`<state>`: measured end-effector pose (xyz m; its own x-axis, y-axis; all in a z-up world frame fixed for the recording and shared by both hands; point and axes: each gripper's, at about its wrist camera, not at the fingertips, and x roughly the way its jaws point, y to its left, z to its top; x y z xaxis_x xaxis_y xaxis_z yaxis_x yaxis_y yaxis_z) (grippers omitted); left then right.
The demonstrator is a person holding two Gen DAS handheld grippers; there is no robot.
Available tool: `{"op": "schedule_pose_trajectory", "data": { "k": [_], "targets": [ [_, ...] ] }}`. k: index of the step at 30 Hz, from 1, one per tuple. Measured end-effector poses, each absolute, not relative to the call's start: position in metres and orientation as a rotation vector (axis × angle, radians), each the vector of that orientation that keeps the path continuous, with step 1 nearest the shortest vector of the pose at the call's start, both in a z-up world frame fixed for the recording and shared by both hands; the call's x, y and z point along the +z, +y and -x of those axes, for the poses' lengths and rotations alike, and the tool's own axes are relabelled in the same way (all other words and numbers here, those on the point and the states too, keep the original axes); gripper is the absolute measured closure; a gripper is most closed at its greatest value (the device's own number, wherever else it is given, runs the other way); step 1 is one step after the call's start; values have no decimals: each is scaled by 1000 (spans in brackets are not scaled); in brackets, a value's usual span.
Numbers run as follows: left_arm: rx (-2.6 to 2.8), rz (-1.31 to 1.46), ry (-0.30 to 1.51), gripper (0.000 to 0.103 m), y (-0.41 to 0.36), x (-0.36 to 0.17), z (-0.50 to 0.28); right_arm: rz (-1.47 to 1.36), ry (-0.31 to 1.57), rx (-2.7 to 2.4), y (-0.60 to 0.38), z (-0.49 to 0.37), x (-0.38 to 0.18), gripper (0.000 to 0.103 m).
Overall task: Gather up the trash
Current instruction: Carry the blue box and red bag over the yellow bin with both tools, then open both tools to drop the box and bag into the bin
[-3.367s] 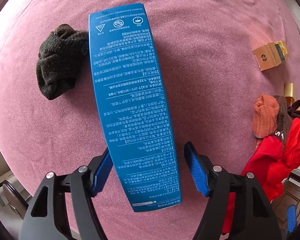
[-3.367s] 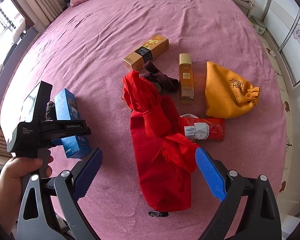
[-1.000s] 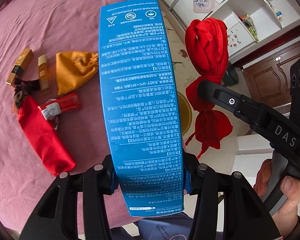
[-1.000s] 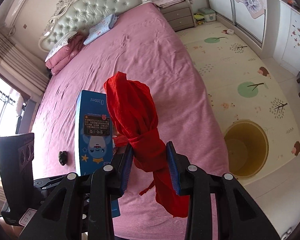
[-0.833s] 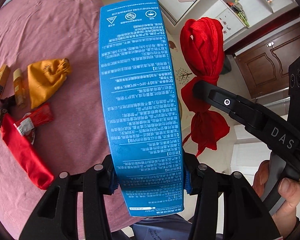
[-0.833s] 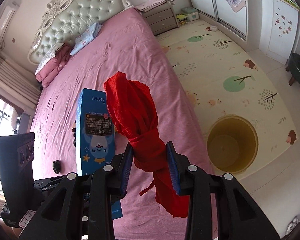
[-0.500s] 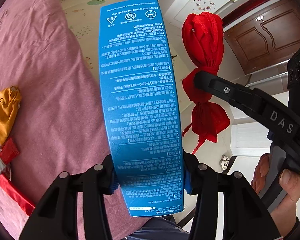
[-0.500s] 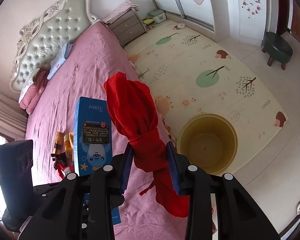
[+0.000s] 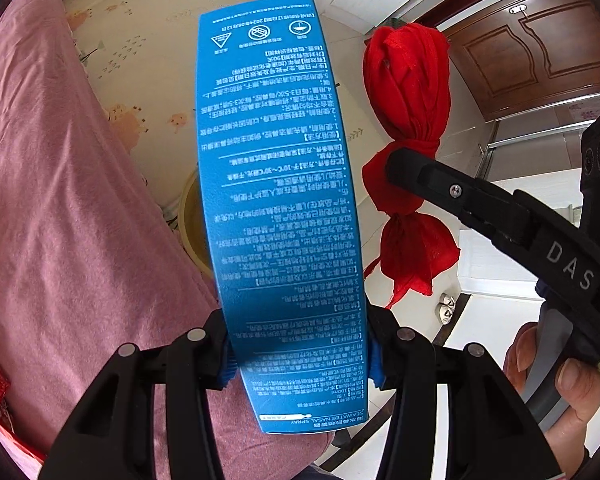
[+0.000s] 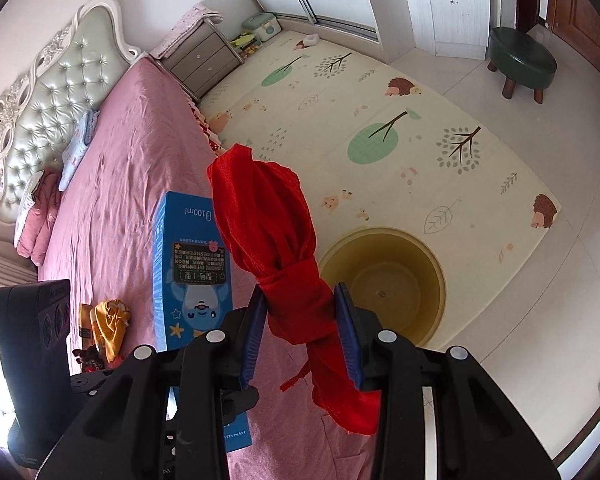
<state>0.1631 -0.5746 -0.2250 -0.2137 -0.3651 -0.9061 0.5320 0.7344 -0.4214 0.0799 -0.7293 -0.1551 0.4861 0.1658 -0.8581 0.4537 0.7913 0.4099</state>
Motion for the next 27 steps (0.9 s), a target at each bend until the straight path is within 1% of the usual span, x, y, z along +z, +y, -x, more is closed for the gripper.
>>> {"op": "schedule_pose_trajectory", "data": {
  "k": [2,3,4,9,14,24,27],
  "targets": [
    [-821,-152,1610,44,-577,-236,-173,-671,1056,-212,-735,-79,-154,52],
    [-809,-151,1618,31,-577,-241,-178,-669,1051,-223,-738,-78,-153,52],
    [-791,-145,1617,29,-576,-243,-181,-667,1051,-232,-741,-77,-153,52],
    [-751,-159,1633,29,-573,-257,-192,-691,1048,-264,-753,-70,-154,52],
    [-747,-182,1624,28,-562,-253,-189,-696,1055,-268,-748,-68,-151,52],
    [-720,-130,1585,28,-525,-212,-166,-643,1048,-174,-703,-76,-125,52],
    [-681,-119,1556,26,-505,-202,-163,-621,1052,-130,-682,-80,-117,52]
  ]
}}
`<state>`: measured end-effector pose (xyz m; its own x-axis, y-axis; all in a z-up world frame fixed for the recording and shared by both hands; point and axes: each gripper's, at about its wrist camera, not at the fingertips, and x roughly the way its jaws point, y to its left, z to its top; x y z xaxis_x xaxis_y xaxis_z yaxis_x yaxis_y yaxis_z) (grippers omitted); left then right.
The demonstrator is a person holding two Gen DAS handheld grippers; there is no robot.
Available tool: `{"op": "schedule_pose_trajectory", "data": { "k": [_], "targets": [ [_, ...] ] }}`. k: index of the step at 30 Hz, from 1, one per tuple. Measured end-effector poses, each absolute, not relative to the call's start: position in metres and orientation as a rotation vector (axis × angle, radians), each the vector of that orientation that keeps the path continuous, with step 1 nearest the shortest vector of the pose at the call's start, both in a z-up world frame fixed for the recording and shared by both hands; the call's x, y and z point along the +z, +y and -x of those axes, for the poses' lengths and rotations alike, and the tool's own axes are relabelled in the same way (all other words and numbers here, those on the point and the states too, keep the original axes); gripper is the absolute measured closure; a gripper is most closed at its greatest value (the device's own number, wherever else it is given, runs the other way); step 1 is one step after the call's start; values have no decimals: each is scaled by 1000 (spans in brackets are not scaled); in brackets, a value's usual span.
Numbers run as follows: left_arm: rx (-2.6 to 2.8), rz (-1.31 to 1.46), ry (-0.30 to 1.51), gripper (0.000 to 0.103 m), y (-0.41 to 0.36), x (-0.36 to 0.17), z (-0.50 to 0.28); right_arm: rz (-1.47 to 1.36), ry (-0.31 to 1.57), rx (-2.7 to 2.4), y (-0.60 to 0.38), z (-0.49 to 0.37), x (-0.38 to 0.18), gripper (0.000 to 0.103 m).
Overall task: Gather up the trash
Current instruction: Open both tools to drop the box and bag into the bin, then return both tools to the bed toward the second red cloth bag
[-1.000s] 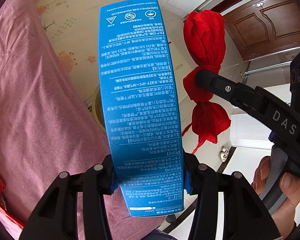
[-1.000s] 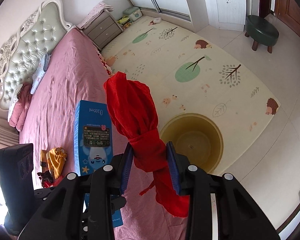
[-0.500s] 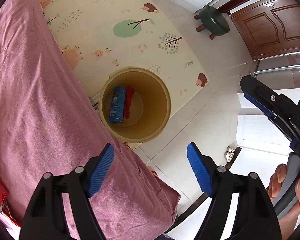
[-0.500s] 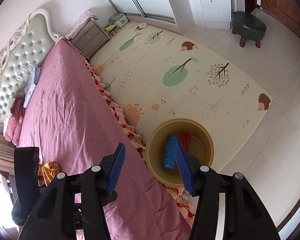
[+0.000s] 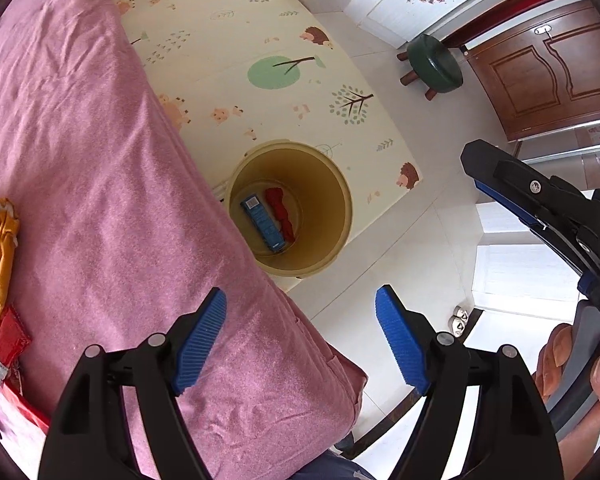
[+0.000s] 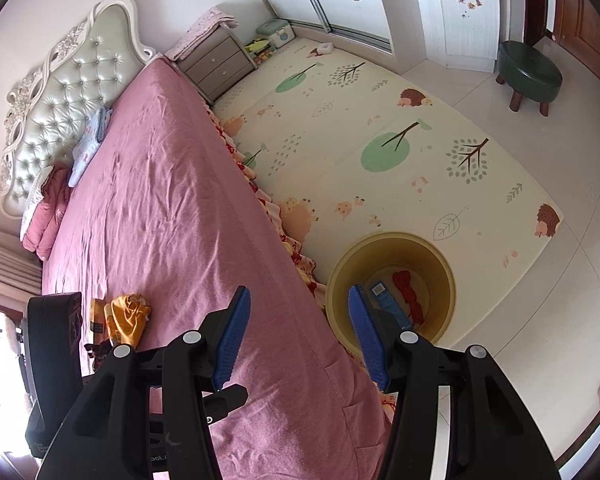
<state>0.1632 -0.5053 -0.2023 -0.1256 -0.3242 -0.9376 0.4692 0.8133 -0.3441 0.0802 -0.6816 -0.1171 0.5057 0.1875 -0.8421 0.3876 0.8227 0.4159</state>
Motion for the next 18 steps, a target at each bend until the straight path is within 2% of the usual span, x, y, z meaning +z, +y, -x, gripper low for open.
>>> {"op": "schedule_pose_trajectory", "data": {
  "k": [18],
  "targets": [
    [-327,164,1505,24,-290,-182,-135,-438,1157,263,-475,-106,-99,52]
  ]
}}
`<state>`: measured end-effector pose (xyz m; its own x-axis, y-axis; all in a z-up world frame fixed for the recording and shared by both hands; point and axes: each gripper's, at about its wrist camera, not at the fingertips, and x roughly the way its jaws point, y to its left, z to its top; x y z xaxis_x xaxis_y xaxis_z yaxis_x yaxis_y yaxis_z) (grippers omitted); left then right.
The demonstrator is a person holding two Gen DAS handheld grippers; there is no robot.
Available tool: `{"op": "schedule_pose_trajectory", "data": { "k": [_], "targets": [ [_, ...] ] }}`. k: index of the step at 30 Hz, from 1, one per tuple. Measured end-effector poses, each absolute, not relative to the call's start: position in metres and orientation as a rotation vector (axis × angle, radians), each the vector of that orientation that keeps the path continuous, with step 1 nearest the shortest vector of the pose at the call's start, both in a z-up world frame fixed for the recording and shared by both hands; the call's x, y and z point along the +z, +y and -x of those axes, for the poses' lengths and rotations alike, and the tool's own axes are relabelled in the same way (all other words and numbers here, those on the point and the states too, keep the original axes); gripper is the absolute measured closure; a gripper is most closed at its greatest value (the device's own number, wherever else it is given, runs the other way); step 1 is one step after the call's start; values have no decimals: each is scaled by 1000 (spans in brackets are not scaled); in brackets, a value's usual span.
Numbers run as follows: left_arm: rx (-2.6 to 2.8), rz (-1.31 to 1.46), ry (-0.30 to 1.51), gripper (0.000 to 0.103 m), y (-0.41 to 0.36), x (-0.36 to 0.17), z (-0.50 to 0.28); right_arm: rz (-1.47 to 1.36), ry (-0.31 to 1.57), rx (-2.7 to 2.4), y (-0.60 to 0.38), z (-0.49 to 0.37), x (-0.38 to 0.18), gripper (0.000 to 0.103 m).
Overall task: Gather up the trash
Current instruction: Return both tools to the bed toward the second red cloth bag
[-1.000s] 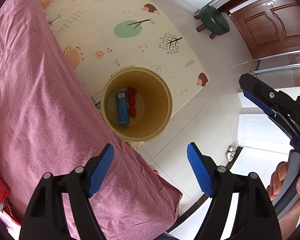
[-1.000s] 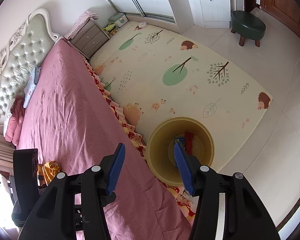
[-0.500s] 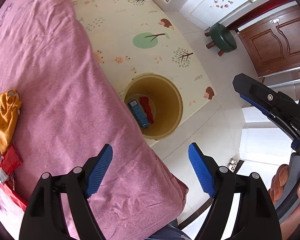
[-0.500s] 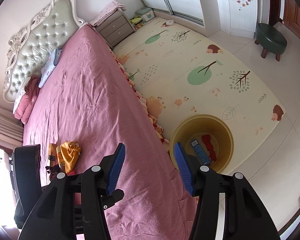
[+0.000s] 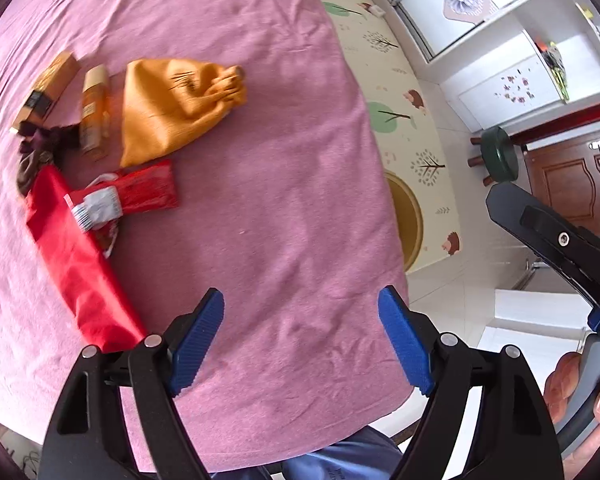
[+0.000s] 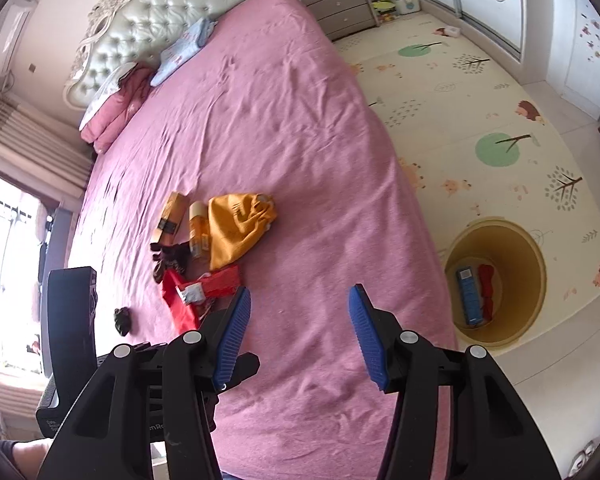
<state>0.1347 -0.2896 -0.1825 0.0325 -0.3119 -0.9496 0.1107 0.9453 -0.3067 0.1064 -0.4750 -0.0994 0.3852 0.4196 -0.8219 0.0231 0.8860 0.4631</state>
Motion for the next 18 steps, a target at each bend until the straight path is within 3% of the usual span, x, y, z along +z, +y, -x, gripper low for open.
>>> {"op": "schedule_pose_trajectory", "data": {
  "k": [18],
  "targets": [
    [-62,352,1541,21,-113,-247,-87,-338,1332,448,-301,-99,-180,52]
  ]
}}
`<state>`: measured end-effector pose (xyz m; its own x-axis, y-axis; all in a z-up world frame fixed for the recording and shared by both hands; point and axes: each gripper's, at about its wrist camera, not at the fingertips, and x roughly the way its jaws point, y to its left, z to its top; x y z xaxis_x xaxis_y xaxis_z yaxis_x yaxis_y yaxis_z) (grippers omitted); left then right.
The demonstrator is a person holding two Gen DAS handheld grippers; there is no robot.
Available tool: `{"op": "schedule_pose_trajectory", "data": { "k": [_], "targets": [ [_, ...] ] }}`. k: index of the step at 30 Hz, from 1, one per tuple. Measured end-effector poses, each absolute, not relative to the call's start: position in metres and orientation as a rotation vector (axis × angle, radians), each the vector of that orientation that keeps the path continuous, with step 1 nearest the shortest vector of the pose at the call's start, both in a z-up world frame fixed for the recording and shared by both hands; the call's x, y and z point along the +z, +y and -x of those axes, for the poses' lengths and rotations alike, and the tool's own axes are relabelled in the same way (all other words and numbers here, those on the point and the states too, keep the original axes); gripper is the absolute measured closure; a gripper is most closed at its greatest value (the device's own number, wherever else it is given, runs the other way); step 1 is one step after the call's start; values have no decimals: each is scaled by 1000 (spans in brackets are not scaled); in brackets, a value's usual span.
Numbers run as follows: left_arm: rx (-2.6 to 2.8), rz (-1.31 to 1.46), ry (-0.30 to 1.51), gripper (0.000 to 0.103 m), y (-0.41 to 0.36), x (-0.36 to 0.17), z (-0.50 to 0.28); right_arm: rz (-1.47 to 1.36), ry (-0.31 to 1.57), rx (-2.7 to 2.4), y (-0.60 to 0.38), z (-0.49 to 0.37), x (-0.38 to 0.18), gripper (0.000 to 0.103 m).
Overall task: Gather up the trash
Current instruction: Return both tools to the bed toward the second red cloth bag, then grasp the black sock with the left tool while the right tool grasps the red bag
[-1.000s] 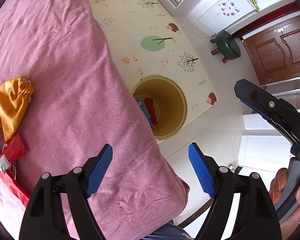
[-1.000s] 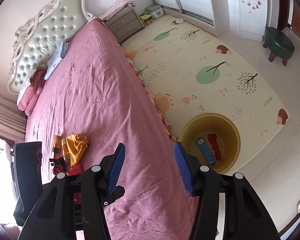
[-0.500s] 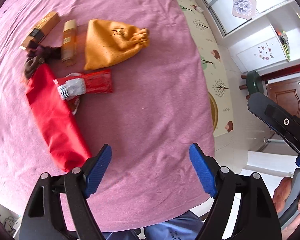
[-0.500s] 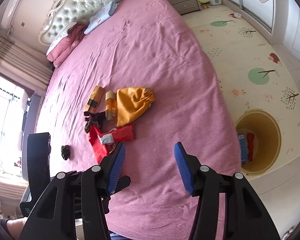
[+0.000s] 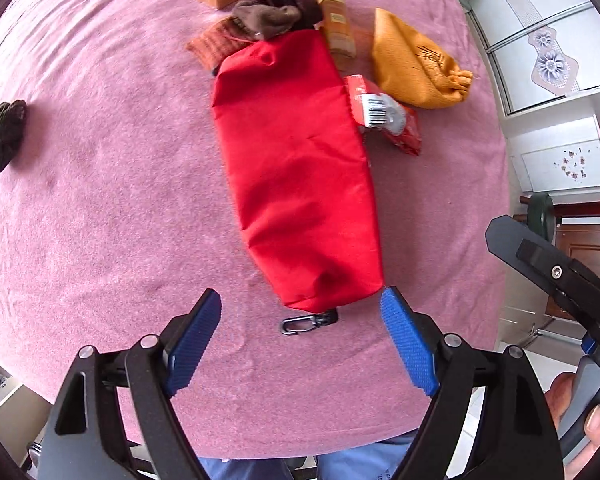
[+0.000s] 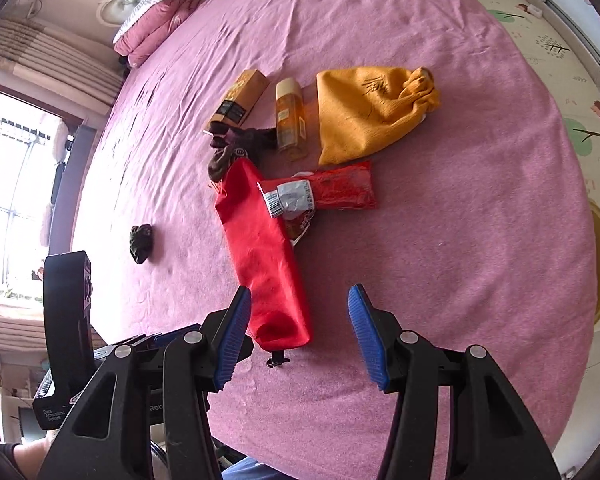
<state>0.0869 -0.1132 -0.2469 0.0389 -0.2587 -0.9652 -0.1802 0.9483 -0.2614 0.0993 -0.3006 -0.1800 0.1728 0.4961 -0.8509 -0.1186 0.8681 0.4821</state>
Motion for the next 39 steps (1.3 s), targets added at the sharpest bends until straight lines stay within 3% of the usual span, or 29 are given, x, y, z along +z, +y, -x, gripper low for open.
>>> {"op": "schedule_pose_trajectory", "data": {
  "k": [13,20,39],
  "targets": [
    [-49,447,1546,20,-69,-292,-86,-272,1441,459,-256,-122,-249,55],
    [-24,515,1535,20,-42,-291,-87,-237,1472,514,-235,-117,-244,97],
    [226,708,1369,20,110,-242,-76,-38,1381,789,-88,-135,-167,100]
  ]
}}
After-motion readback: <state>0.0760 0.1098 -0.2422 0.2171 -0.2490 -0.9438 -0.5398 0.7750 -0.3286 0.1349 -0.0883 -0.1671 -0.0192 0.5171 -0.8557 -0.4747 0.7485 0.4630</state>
